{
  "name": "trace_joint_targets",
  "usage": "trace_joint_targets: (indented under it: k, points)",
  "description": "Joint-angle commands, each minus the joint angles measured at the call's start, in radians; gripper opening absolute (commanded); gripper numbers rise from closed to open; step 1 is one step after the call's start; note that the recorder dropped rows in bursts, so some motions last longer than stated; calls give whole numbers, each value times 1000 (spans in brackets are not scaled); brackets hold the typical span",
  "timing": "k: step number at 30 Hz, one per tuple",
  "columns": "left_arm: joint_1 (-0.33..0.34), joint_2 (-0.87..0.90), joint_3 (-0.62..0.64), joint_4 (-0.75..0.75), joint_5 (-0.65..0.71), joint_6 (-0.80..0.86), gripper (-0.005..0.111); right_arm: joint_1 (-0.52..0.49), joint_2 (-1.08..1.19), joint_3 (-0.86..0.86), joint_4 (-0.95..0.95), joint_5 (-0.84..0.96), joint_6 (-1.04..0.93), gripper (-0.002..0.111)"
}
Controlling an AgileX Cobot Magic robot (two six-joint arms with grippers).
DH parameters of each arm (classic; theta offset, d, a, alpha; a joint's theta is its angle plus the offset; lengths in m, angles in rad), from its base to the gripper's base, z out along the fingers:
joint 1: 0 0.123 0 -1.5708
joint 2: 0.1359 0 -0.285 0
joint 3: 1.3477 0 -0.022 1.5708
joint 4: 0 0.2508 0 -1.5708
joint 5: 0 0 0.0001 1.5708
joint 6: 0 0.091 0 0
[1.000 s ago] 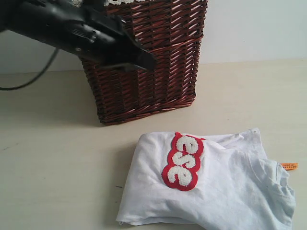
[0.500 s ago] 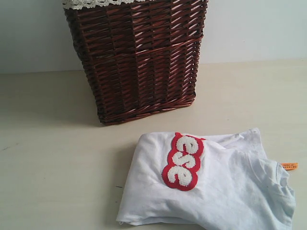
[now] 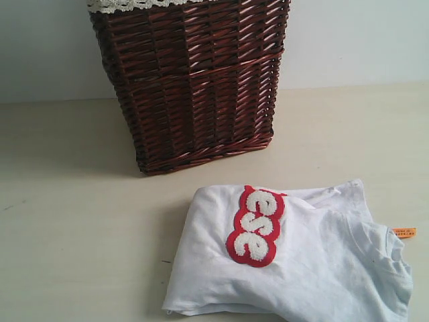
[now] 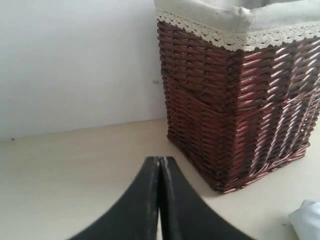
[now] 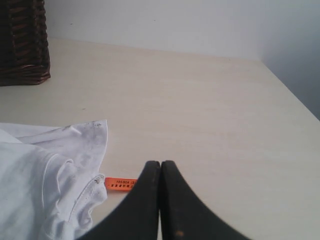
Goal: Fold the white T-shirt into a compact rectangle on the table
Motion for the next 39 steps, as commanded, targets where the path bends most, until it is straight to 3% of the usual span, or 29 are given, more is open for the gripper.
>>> trace_joint_targets:
  k: [1, 2, 5, 8, 12, 14, 20, 27, 33, 35, 39]
  points:
    - [3, -9, 10, 40, 39, -96, 0, 1, 0, 5, -1, -3, -8, 0]
    - [10, -11, 36, 107, 26, -262, 0, 1, 0, 5, -1, -3, -8, 0]
    - [66, -67, 162, 107, 33, -454, 0, 1, 0, 5, -1, -3, -8, 0]
    - [111, -215, 332, 97, -82, -461, 0, 1, 0, 5, -1, -3, -8, 0]
    - [106, -414, 483, 101, -215, -341, 0, 1, 0, 5, -1, -3, -8, 0]
    - [70, -456, 540, 101, -228, -281, 0, 1, 0, 5, -1, -3, -8, 0]
    - [-24, -474, 553, 161, -194, -247, 0, 1, 0, 5, -1, -3, -8, 0]
    - [-29, -474, 553, 108, -130, -208, 0, 1, 0, 5, -1, -3, -8, 0]
    - [-29, -474, 553, 55, -181, -205, 0, 1, 0, 5, -1, -3, -8, 0]
    - [-29, -474, 553, 130, -177, -260, 0, 1, 0, 5, -1, -3, -8, 0]
    - [-29, -474, 553, 388, -107, -552, 0, 1, 0, 5, -1, -3, -8, 0]
